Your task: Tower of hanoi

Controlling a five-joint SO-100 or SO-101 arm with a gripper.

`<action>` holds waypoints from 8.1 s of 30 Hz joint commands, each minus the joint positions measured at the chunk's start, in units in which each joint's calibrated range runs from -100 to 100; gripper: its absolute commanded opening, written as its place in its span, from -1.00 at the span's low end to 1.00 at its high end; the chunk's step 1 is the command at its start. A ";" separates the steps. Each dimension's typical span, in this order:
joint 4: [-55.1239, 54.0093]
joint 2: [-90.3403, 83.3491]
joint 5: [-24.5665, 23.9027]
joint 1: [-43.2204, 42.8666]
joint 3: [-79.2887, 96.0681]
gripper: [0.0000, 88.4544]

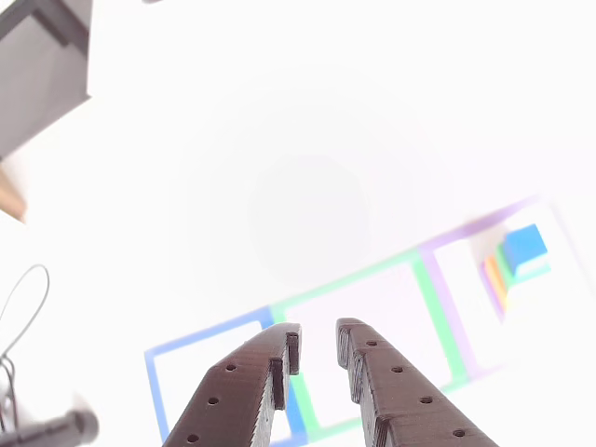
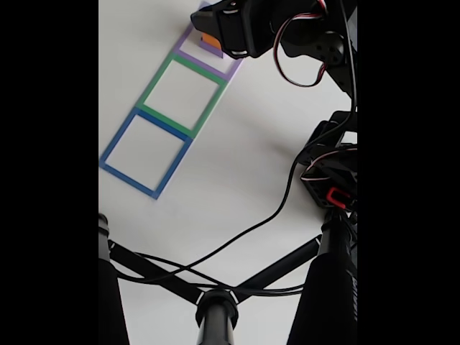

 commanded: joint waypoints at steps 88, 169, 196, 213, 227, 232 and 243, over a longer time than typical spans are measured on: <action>-110.75 27.10 51.63 21.30 67.86 -0.38; 12.98 -3.01 51.63 12.48 -10.69 -0.94; -44.03 -10.93 51.63 0.40 60.58 -0.92; -114.63 21.29 51.63 -0.85 84.76 -0.91; -139.41 49.39 51.63 -1.04 80.67 -0.91; -143.95 57.62 51.63 -1.04 76.13 -0.91; -149.05 67.96 51.63 -1.80 69.67 -0.89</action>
